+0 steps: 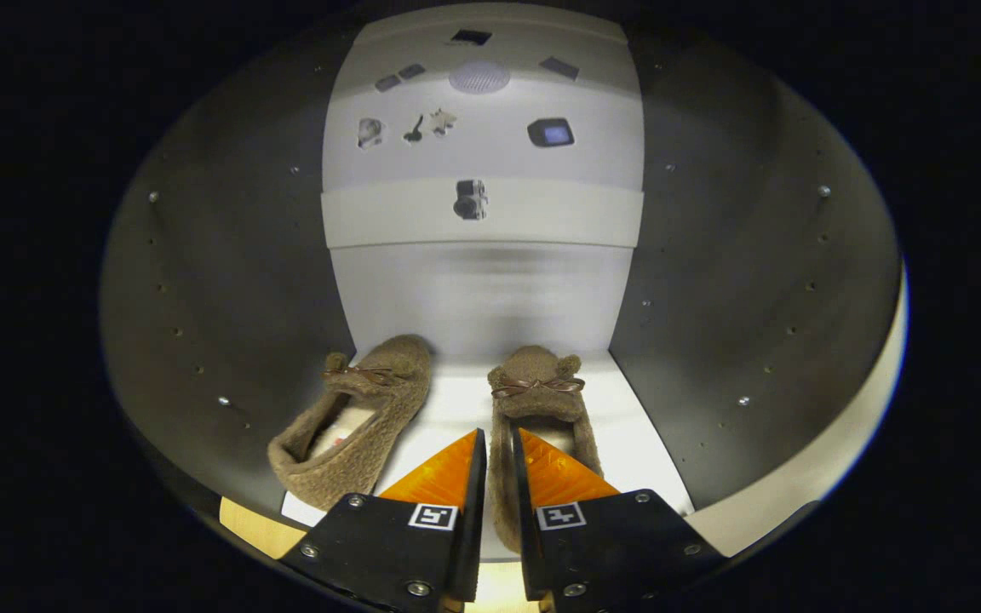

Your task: Open the shoe cabinet door, grab the shoes and put them into the shoe cabinet, then close the shoe cabinet door.

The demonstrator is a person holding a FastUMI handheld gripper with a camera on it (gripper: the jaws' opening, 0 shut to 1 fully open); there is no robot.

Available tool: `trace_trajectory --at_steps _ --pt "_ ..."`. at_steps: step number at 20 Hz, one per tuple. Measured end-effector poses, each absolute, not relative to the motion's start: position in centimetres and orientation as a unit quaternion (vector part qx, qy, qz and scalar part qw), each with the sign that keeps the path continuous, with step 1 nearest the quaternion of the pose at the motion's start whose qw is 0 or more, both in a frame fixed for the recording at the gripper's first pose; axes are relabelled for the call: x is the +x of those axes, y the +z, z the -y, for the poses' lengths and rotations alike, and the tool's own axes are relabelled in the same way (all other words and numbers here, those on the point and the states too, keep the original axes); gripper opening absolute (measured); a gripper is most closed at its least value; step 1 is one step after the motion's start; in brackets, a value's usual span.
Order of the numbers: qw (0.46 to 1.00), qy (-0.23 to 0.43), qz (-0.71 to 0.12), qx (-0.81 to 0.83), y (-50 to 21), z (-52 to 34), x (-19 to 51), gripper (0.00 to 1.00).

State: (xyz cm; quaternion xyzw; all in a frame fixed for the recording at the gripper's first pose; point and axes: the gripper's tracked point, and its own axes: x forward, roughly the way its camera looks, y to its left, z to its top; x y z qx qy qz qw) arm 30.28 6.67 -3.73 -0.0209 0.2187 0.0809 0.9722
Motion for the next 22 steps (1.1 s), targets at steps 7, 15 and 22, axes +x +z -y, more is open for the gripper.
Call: trace_trajectory --at_steps 7,15,22 --pt "0.980 0.072 -0.183 -0.009 -0.4 -5.0 22.2 0.20" --pt "0.986 0.058 -0.156 0.001 1.4 -2.4 12.4 0.20" --pt "0.990 0.044 -0.132 0.000 1.7 -0.2 3.7 0.20"
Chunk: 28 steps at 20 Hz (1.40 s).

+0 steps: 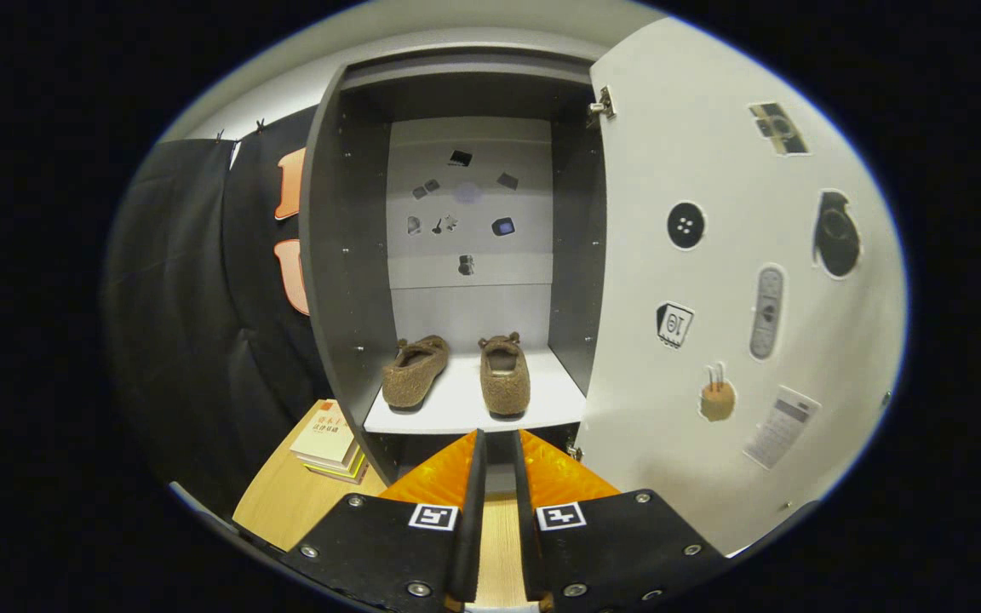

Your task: Open the shoe cabinet door, grab the shoes and put them into the shoe cabinet, then close the shoe cabinet door.

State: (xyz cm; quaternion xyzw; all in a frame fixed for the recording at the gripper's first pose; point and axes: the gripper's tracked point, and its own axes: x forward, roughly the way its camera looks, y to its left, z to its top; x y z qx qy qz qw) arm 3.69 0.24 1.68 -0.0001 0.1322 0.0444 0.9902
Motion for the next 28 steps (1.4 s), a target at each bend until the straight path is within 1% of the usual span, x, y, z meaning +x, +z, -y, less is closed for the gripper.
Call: trace_trajectory --at_steps 3,4,10,13,15,22,24,28 --pt "0.991 0.033 -0.127 0.004 1.8 1.2 -0.2 0.20" --pt "0.992 0.028 -0.125 0.005 1.8 1.7 -1.3 0.22" --pt "0.995 0.008 -0.100 0.005 2.5 4.4 -8.3 0.22" --pt "0.996 -0.002 -0.090 0.004 2.7 6.1 -11.0 0.24" --pt "0.996 -0.013 -0.087 0.008 2.8 7.6 -12.5 0.28" --pt "0.995 -0.062 -0.079 0.000 2.6 13.7 -15.0 0.32" --pt "0.993 -0.082 -0.079 -0.016 2.3 16.1 -15.0 0.35" --pt "0.991 -0.098 -0.092 0.017 0.8 19.6 -14.0 0.39"
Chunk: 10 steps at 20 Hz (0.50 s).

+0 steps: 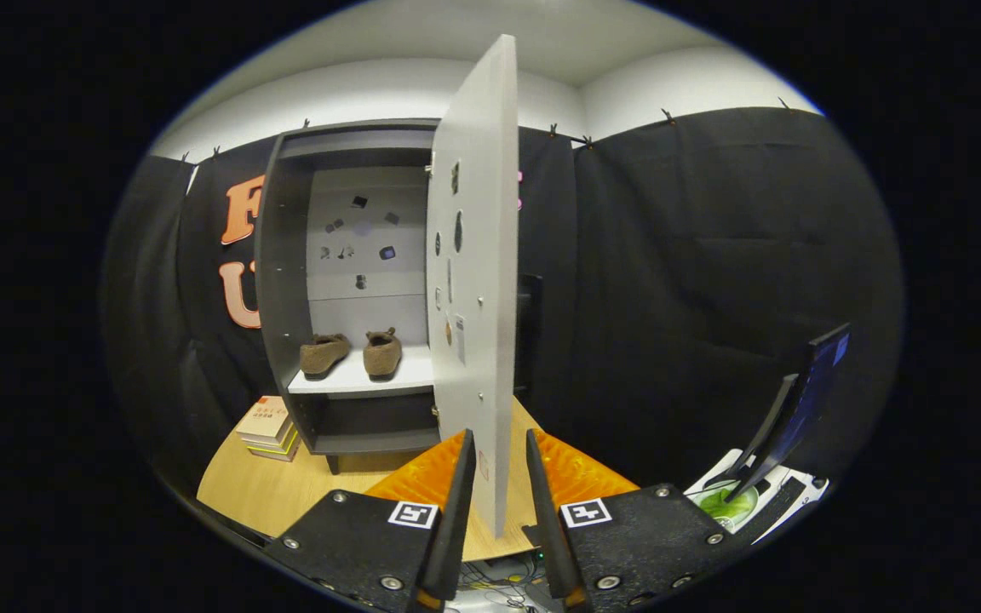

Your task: Open the shoe cabinet door, grab the shoes and put them into the shoe cabinet, then close the shoe cabinet door.

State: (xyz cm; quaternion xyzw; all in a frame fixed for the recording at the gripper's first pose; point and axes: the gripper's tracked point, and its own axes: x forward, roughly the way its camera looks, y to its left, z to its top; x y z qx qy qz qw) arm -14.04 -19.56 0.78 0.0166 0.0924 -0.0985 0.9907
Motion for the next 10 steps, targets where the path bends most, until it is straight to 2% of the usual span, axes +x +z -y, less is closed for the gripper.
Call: trace_trajectory --at_steps 5,10 --pt "0.988 -0.110 -0.095 0.044 -0.6 23.4 -11.3 0.42" --pt "0.991 -0.084 -0.092 0.049 -0.9 24.7 -7.6 0.44"
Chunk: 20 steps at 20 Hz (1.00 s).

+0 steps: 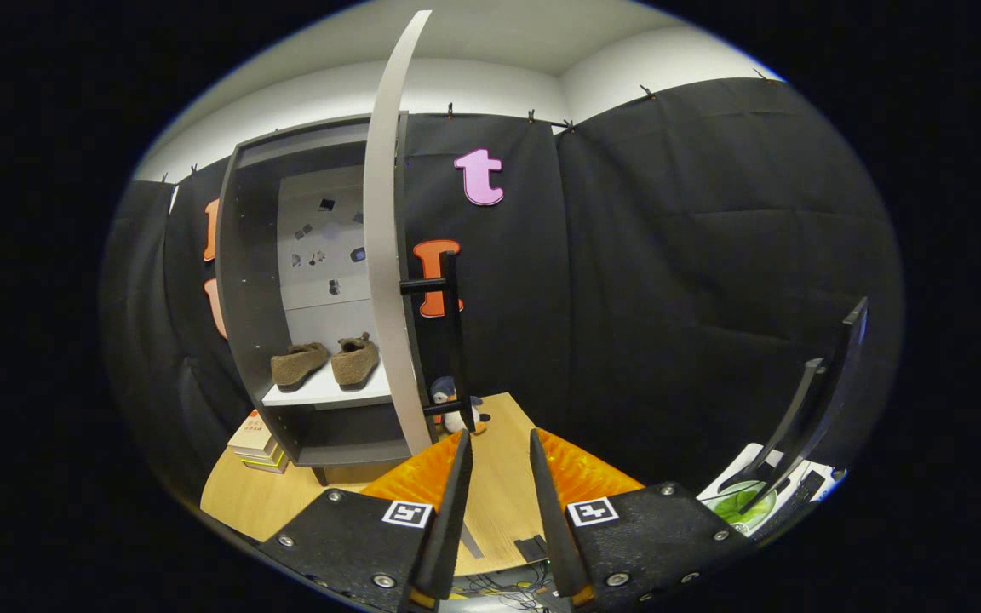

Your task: Open the shoe cabinet door, grab the shoes and put them into the shoe cabinet, then close the shoe cabinet door.

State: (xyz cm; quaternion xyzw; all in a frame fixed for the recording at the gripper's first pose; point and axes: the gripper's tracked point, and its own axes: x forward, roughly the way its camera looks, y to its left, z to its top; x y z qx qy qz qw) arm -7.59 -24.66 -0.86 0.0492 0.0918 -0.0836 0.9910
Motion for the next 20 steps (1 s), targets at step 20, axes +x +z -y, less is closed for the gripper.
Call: trace_trajectory --at_steps 20 --pt "0.995 0.016 -0.090 0.046 -0.4 17.5 -6.0 0.47"
